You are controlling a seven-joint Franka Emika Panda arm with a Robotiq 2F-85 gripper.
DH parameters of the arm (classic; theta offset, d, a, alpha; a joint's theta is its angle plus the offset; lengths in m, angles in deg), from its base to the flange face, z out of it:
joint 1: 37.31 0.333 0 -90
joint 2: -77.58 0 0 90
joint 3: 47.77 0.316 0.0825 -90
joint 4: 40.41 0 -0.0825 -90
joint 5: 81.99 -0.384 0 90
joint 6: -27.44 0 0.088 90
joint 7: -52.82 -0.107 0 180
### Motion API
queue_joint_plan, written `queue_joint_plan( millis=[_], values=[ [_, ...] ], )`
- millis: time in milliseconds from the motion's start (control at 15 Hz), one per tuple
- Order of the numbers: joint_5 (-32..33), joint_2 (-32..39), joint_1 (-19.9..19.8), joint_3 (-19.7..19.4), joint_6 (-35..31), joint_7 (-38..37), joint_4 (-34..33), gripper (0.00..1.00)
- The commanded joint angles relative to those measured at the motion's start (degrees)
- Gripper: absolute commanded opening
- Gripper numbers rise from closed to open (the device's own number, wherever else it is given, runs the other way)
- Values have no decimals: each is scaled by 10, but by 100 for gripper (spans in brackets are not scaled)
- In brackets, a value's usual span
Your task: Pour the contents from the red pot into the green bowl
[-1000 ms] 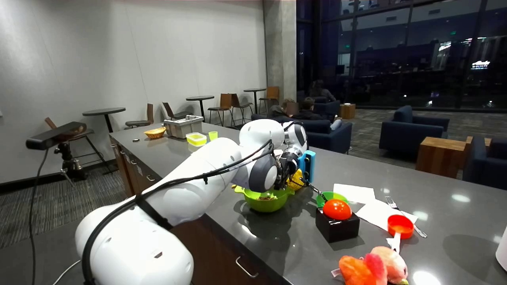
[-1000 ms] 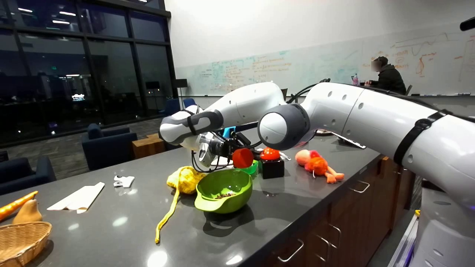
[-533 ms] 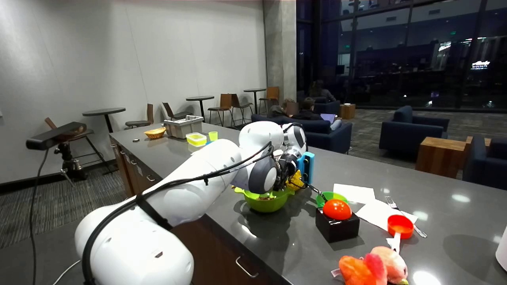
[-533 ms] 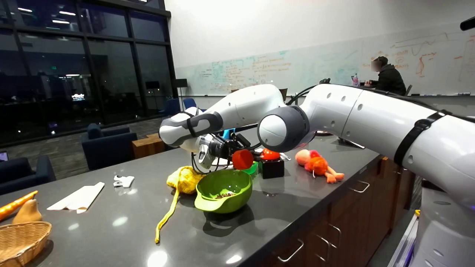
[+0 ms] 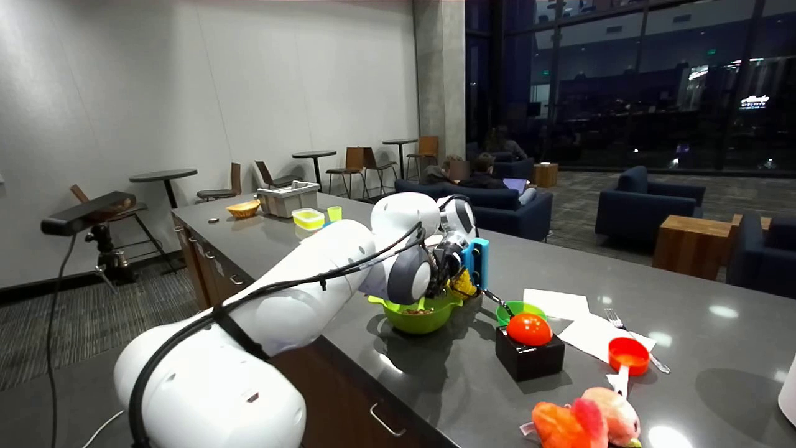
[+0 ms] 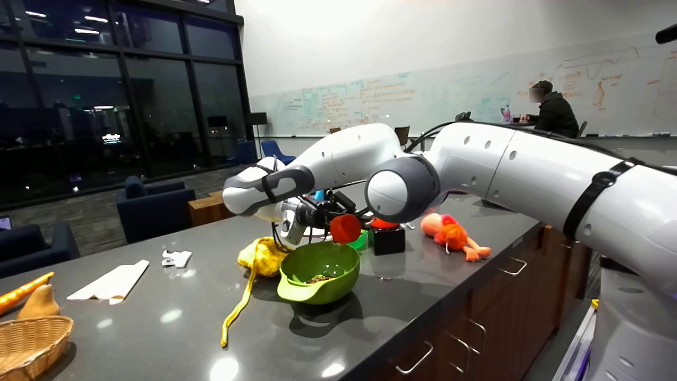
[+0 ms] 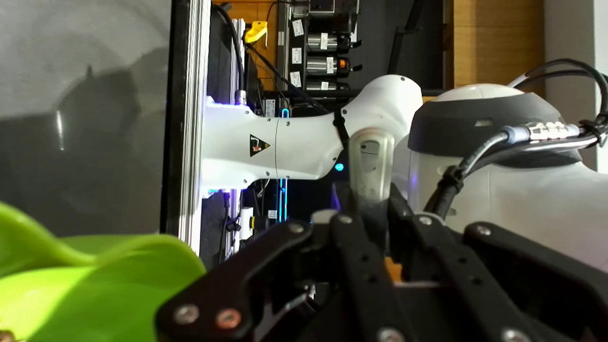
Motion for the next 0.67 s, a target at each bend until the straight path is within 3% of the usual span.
queue_joint_plan(
  millis=[0, 600],
  values=[
    [31, 11, 16, -16, 20, 28, -23, 4],
    [100, 20, 31, -33, 20, 72, -25, 4]
  ],
)
